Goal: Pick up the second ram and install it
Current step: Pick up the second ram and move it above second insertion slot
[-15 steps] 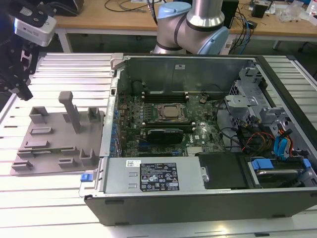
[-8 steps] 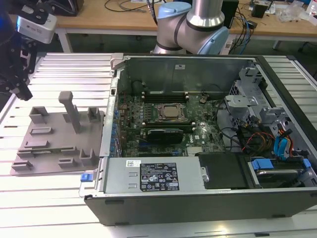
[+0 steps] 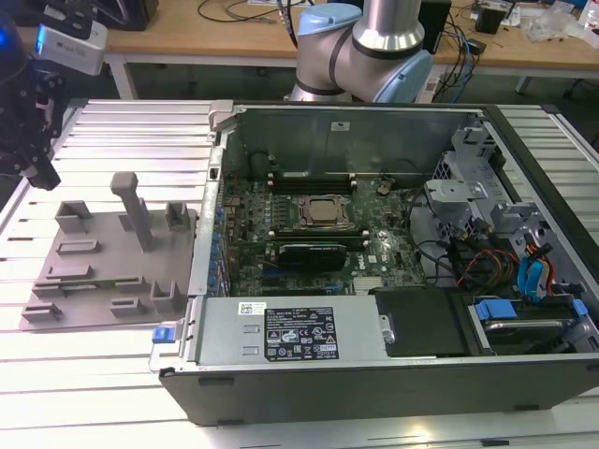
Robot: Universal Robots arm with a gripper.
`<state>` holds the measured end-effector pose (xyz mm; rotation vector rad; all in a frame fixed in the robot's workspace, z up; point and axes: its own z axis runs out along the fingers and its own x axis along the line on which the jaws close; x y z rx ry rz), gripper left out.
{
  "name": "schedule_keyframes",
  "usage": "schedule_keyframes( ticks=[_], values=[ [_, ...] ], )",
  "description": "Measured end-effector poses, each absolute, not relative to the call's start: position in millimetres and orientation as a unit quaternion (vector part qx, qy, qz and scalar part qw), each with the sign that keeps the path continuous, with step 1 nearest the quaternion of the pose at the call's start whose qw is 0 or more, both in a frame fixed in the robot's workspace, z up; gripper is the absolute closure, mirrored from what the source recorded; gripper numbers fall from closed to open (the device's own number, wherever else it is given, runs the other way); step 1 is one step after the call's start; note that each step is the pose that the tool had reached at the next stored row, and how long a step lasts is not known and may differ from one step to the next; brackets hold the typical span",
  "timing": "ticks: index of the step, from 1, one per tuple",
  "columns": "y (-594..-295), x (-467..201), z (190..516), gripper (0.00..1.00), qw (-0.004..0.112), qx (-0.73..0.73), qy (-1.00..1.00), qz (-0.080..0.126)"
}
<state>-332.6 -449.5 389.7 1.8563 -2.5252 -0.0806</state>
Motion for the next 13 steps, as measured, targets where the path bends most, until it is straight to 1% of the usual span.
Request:
schedule_keyframes(
  ticks=[13],
  values=[
    [-449.5,-332.5,389.7,0.92,0.007,0.695,-0.719,-0.025]
  ],
)
